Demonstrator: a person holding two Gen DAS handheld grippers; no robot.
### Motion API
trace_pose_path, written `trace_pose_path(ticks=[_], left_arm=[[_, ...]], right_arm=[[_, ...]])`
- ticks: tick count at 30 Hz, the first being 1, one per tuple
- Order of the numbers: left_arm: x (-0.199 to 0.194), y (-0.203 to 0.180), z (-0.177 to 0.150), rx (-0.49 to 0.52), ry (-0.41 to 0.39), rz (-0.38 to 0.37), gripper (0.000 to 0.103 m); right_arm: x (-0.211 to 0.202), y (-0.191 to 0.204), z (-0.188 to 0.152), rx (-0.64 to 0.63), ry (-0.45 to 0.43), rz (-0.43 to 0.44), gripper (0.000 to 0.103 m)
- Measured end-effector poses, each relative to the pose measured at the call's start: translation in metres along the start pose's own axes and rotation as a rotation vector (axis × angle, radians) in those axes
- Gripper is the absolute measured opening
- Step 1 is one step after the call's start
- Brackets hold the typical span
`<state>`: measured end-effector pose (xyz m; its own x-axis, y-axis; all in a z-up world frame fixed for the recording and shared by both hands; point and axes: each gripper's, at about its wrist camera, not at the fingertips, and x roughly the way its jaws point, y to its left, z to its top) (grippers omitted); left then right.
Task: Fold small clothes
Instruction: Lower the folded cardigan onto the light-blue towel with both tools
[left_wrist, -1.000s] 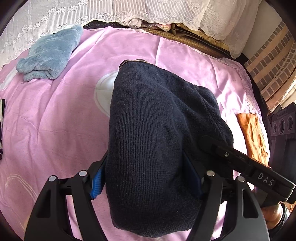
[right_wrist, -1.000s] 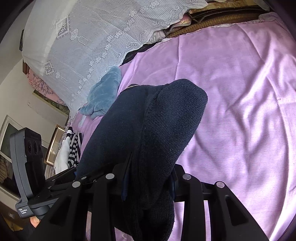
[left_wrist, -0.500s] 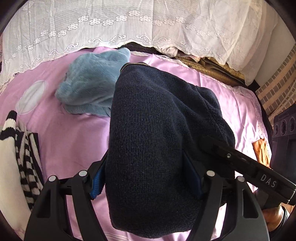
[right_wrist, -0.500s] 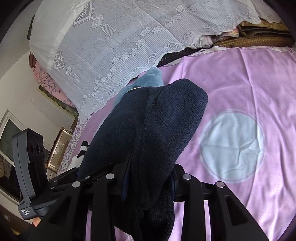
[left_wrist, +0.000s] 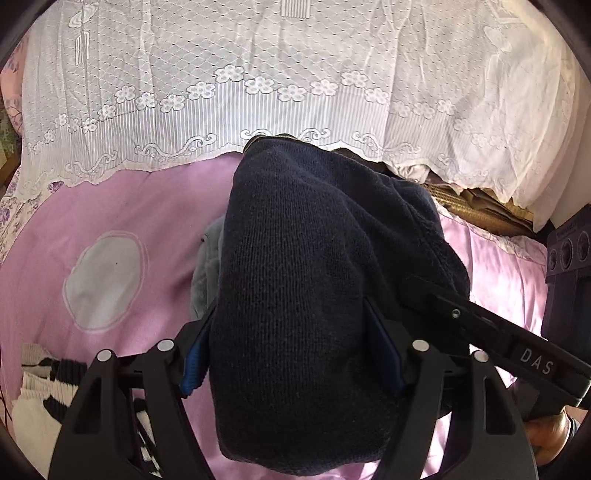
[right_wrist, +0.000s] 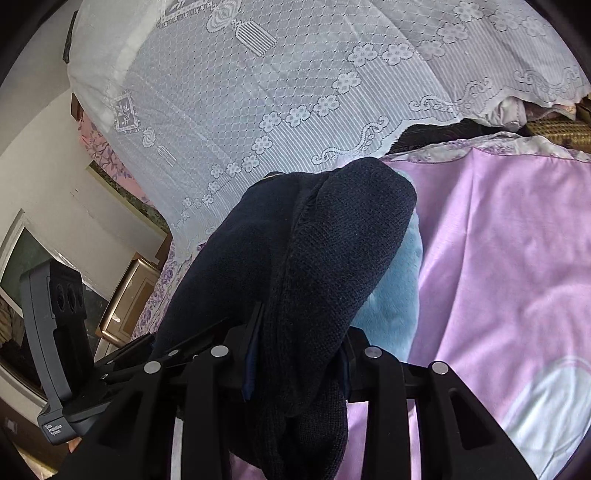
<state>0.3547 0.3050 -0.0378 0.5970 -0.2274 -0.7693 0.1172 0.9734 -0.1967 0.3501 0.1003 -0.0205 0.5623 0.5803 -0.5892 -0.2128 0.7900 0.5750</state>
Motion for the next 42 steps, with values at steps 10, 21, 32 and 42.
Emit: trace_pose_path(ticks=[10, 21, 32, 42], left_arm=[[0.062, 0.028, 0.017, -0.007, 0.025, 0.055, 0.075], [0.094, 0.051, -0.007, -0.104, 0.029, 0.038, 0.099], [0.062, 0.027, -0.006, -0.032, 0.01, 0.164, 0.098], [0.01, 0.011, -0.02, 0.008, -0.044, 0.209, 0.098]], right_arm=[[0.071, -0.027, 0.016, 0.024, 0.047, 0.008, 0.034], [0.093, -0.06, 0.0, 0.06, 0.063, 0.04, 0.055], [0.062, -0.033, 0.008, -0.021, 0.051, -0.051, 0.055], [0.017, -0.017, -0.005, -0.044, 0.025, -0.104, 0.055]])
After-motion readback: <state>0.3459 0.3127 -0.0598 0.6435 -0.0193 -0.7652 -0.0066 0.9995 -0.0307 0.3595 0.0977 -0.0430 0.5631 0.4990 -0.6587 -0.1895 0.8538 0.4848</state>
